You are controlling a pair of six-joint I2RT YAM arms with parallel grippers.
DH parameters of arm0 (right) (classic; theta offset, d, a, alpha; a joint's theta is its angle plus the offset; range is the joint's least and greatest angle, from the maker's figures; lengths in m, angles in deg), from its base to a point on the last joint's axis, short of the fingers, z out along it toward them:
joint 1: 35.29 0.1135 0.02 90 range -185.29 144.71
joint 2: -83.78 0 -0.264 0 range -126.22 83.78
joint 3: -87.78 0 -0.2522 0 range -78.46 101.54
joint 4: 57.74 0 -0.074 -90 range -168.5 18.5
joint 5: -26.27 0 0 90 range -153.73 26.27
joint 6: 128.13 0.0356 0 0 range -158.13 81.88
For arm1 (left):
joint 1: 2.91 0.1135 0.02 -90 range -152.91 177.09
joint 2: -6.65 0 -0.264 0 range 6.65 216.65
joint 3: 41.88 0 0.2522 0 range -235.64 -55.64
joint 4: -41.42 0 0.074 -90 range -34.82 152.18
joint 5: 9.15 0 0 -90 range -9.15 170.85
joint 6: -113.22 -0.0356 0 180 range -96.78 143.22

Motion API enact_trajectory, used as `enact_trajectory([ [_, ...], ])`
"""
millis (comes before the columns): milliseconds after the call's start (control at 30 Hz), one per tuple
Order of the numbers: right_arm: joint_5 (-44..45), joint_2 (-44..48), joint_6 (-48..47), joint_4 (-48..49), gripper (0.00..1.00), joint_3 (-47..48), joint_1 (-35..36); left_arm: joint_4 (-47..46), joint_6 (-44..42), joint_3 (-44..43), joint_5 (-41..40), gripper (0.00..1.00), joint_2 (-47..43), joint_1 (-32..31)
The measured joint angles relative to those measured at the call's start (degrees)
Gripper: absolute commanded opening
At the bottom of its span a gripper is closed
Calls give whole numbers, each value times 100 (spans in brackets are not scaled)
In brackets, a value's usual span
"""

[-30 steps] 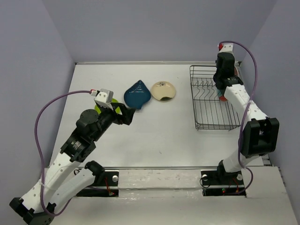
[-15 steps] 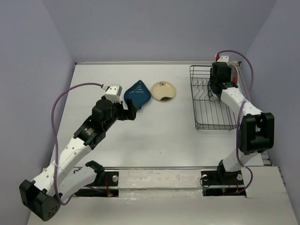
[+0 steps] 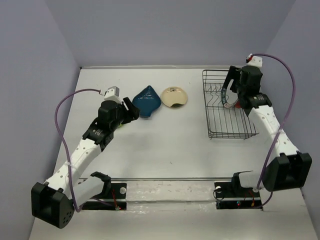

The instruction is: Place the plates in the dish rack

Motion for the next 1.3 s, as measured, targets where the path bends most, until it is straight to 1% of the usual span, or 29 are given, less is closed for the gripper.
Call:
enact_trajectory([
  [100,-767,739,317,212,90,-378,26,-348,315,74,-238,64,262,-2],
  [167,-1381,1209,522,483,90,-885,120,-592,459,74,-457,63,654,-2],
  [333,-2673,1744,929,726,90,-1816,588,-925,680,74,-992,62,1740,-2],
  [467,-3289,2011,1082,774,90,-2184,931,-1073,732,-111,-1244,61,2509,0],
  [567,-3657,2293,1150,898,90,-2369,1038,-1257,754,-337,-1305,61,3075,0],
  [800,-4096,2470,1224,1073,90,-2498,1080,-1561,813,-776,-1338,60,3998,122],
  [900,-4249,2470,1266,1113,90,-2540,1102,-1685,848,-925,-1329,55,4358,212],
  [967,-4339,2468,1290,1119,90,-2549,1108,-1821,872,-962,-1316,47,4577,262],
  [1000,-4387,2465,1311,1134,90,-2551,1108,-1882,890,-962,-1314,41,4653,273],
  [1033,-4428,2457,1318,1150,90,-2553,1108,-1930,903,-962,-1316,30,4699,289],
  [1067,-4459,2450,1329,1156,90,-2553,1108,-2041,933,-964,-1307,26,4754,304],
  [1100,-4494,2439,1333,1156,90,-2553,1108,-2133,970,-966,-1281,18,4778,319],
  [1200,-4568,2365,1377,1174,90,-2553,1108,-2494,1178,-944,-1207,6,4776,376],
  [1300,-4601,2273,1414,1178,90,-2553,1117,-2909,1329,-787,-1167,6,4592,398],
])
